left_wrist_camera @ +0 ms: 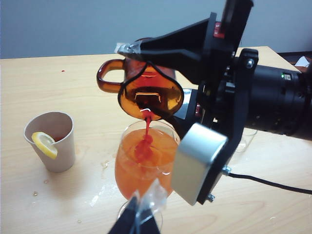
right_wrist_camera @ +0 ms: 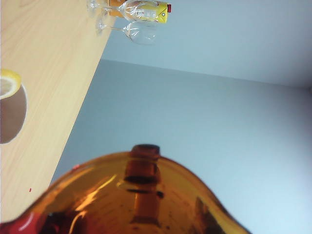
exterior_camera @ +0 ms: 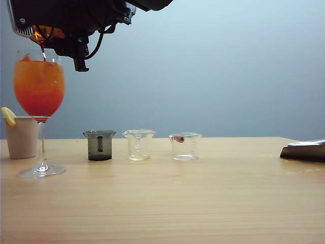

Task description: Pick up the fourth measuring cup from the left, pour the grenadine inside into the goblet, and finally put the measuring cup back in its original place.

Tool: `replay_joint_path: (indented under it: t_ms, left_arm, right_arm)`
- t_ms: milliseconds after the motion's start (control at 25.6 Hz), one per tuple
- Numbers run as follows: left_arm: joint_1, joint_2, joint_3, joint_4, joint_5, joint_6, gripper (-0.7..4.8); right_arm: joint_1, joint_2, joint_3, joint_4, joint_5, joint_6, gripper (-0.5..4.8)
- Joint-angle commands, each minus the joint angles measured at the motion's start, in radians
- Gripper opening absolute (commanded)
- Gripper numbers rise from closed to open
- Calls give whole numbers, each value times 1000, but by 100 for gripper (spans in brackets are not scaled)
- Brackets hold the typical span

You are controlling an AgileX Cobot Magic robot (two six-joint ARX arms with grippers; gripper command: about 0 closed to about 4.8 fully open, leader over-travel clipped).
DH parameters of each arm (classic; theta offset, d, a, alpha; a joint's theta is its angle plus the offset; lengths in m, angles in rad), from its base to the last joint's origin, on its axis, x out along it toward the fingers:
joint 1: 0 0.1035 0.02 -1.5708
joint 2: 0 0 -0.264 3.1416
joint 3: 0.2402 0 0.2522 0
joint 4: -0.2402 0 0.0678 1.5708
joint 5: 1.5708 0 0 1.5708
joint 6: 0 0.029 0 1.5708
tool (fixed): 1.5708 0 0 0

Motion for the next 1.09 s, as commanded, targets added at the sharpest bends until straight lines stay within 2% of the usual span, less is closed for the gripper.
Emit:
replay_joint_path:
  t_ms: [39,508,1095]
  left_arm:
    - [-1,-2,0,5,1,-3,-5]
    - [-8,-8,0,-2,0,-3,-6]
    - [-20,-8,0,-2,-3,-3,-5]
  right_arm:
    - [2,-10,4,18,3,-34,-2]
    - [2,-10,4,18,22,-107,-2]
    - [3,-10,4,14,25,-107,-2]
